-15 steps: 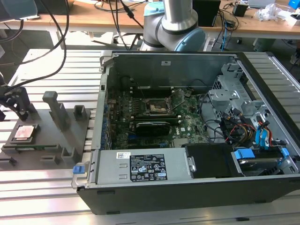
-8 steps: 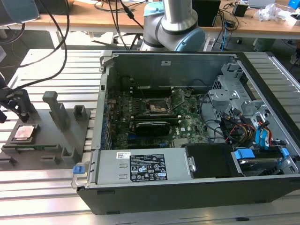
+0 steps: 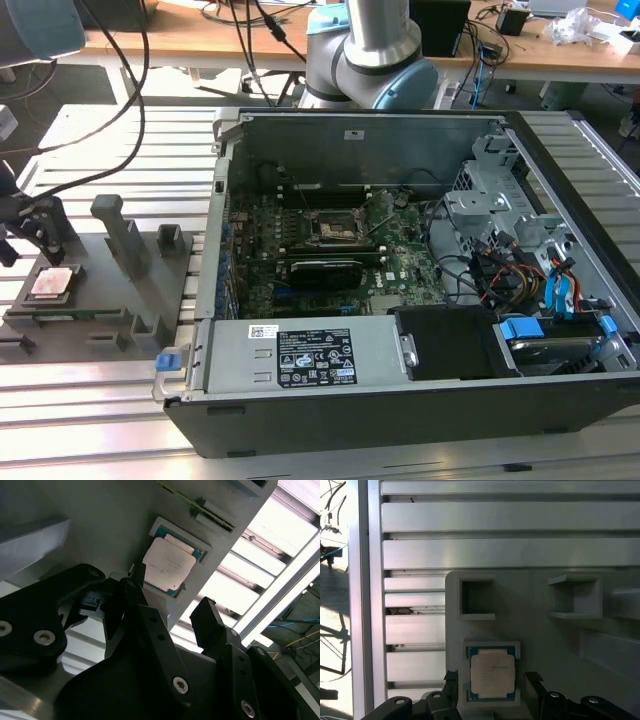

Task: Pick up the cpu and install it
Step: 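Pick up the cpu and move it towards the insertion slot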

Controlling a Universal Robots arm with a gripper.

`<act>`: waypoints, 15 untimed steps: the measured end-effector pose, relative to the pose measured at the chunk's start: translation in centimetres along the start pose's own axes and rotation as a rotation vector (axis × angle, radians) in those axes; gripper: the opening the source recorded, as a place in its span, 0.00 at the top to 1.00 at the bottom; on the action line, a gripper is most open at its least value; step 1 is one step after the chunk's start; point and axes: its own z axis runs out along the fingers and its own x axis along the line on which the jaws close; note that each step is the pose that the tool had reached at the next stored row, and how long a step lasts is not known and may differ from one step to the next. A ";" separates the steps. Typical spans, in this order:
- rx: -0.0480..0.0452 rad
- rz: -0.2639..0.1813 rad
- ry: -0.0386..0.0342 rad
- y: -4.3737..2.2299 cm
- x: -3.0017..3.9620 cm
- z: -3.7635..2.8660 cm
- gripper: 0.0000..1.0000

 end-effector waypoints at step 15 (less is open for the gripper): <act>0.0002 -0.006 0.0005 -0.43 -0.52 2.64 0.37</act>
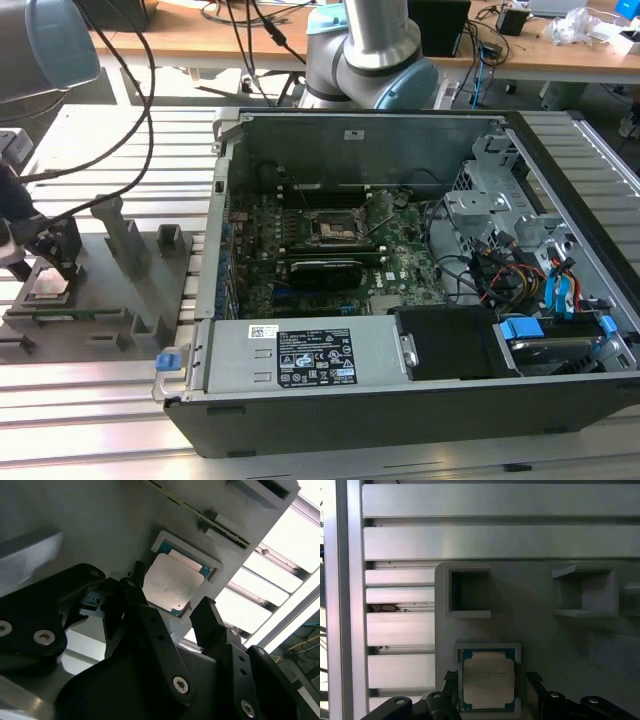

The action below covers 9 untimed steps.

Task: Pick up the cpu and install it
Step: 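Pick up the cpu and move it towards the insertion slot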

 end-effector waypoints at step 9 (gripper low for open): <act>-0.0015 -0.046 -0.0009 -0.42 0.09 1.35 0.37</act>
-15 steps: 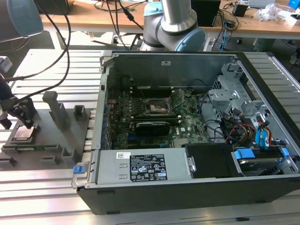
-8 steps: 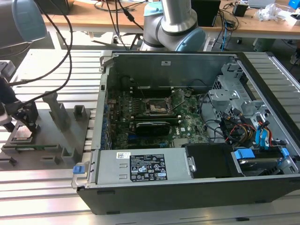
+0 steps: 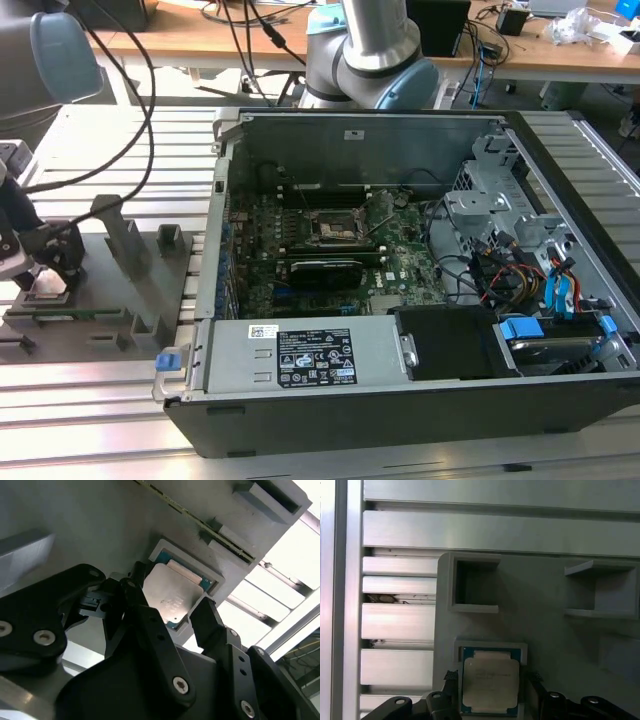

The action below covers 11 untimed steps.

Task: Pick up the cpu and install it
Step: 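Pick up the cpu and move it towards the insertion slot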

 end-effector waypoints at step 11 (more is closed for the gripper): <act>0.0002 0.003 0.0002 -0.01 0.01 0.66 0.37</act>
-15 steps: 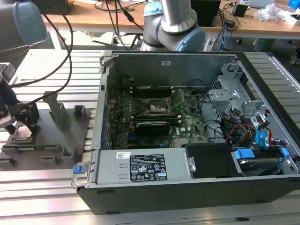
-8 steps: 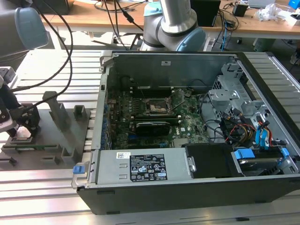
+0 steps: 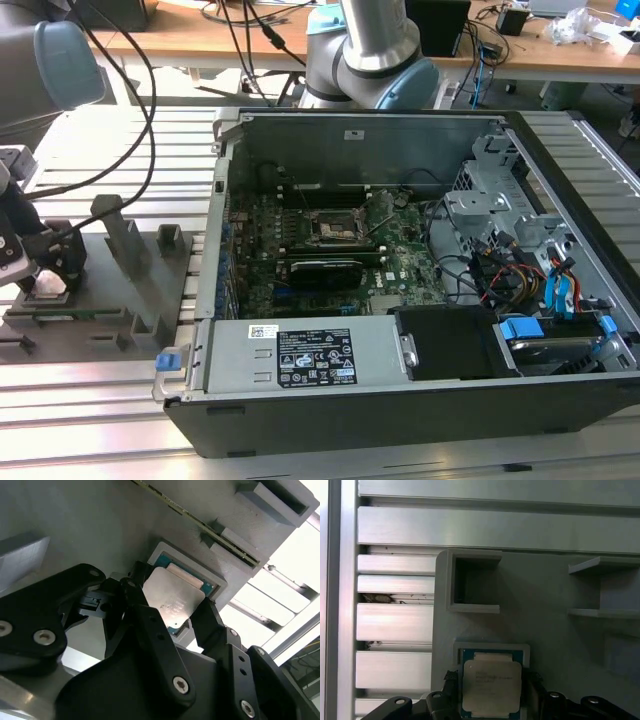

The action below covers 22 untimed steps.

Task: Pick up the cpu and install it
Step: 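Pick up the cpu and move it towards the insertion slot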

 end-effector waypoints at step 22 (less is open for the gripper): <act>0.0000 0.000 0.0000 0.01 0.00 0.05 0.45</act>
